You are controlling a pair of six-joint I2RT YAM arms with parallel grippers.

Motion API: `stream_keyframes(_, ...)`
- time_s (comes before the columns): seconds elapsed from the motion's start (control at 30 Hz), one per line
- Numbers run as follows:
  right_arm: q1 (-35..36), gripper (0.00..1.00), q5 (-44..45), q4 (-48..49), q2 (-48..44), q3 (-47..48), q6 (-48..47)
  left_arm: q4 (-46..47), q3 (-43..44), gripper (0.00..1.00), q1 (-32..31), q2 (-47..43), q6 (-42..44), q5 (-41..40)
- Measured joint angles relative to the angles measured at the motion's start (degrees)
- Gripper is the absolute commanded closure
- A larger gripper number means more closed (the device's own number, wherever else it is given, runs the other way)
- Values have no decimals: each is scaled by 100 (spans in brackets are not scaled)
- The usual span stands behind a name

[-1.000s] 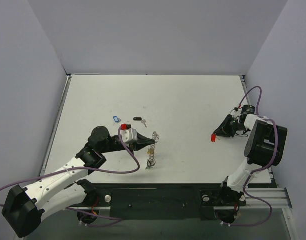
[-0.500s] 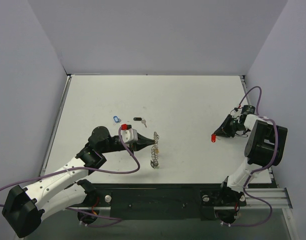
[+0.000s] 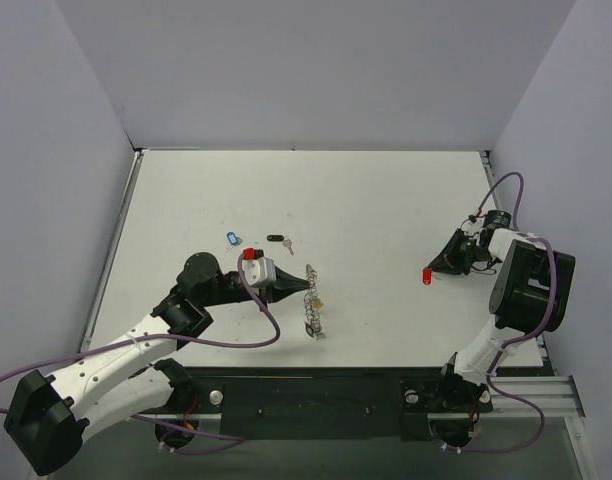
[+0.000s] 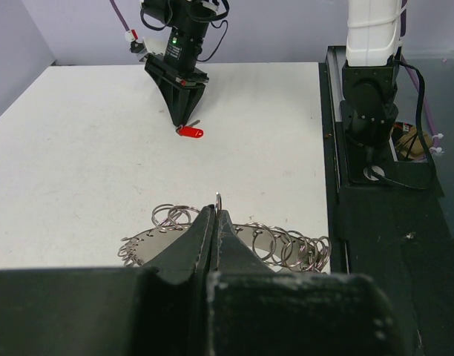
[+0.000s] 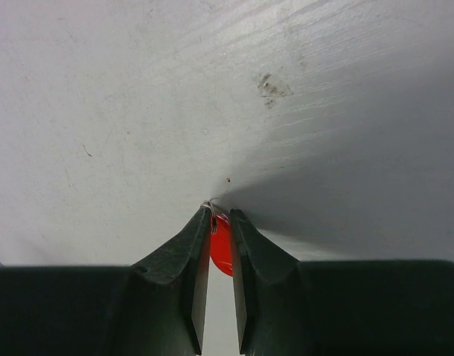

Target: Put the keys on the keyring

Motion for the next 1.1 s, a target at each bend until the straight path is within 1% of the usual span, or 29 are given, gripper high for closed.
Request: stream_keyframes(1.1,83,92,2,-42,2,52,-151,-13,0,100,0,2,17,0)
